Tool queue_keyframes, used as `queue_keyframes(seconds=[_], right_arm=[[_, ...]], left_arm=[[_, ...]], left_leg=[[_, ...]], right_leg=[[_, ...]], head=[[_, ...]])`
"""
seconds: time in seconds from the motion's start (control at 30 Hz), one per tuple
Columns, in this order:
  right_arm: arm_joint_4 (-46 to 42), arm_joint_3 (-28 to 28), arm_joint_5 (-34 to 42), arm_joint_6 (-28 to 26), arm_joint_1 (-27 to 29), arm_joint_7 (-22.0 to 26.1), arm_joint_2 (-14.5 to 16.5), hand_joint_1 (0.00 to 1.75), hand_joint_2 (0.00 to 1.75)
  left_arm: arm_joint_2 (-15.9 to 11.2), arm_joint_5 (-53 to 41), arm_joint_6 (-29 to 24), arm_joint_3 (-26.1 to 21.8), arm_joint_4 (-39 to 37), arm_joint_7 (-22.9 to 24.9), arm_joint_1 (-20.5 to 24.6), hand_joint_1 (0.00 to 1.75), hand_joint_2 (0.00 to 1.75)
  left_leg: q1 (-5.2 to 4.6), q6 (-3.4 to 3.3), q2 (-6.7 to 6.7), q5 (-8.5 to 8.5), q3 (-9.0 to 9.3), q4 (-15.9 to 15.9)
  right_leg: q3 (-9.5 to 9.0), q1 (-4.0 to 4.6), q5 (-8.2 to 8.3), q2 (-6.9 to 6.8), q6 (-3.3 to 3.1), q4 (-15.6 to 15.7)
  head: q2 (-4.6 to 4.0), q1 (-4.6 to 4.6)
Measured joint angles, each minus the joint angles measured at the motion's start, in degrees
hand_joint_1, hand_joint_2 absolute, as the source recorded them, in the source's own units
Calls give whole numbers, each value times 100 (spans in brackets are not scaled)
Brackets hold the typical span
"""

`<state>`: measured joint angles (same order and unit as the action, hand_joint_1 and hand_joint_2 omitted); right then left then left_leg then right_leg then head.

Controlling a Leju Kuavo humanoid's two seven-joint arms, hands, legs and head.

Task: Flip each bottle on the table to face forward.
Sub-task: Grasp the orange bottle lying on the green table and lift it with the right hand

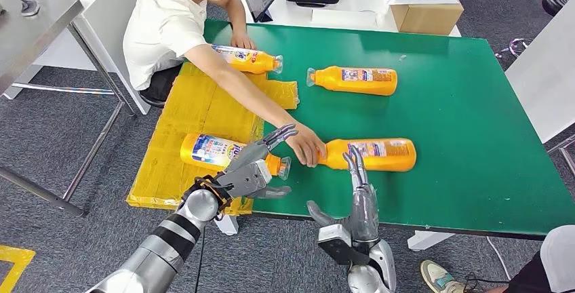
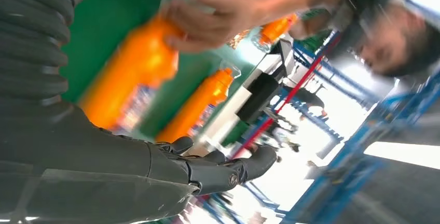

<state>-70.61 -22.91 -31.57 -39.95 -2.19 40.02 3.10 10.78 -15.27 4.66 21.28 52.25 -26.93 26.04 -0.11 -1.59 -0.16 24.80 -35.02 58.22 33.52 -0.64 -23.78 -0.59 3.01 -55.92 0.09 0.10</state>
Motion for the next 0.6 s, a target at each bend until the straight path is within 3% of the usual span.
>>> queue_keyframes(seconds=[0.17, 0.33, 0.6], right_arm=[[437, 1369, -2949, -3, 1, -188, 146, 0, 175], [623, 2371, -3576, -4, -22, -552, 143, 0, 175], [943, 2589, -4276, -7, -120, -2643, -291, 0, 175]], left_arm=[[115, 1071, -124, 251, 581, 28, -697, 0, 175], [210, 1304, -349, 491, 864, 73, -1118, 0, 175], [269, 1522, -1366, 848, 1477, 179, -1572, 0, 175]], left_leg=[[-2, 0, -9, 0, -11, 0], [-13, -2, -4, 2, -16, 0], [-14, -3, -3, 1, -19, 0]], right_leg=[[7, -1, -1, -8, 1, 2], [15, -9, 1, -7, 2, 2], [17, -11, 1, -7, 3, 1]], head=[[0, 0], [0, 0], [0, -1]])
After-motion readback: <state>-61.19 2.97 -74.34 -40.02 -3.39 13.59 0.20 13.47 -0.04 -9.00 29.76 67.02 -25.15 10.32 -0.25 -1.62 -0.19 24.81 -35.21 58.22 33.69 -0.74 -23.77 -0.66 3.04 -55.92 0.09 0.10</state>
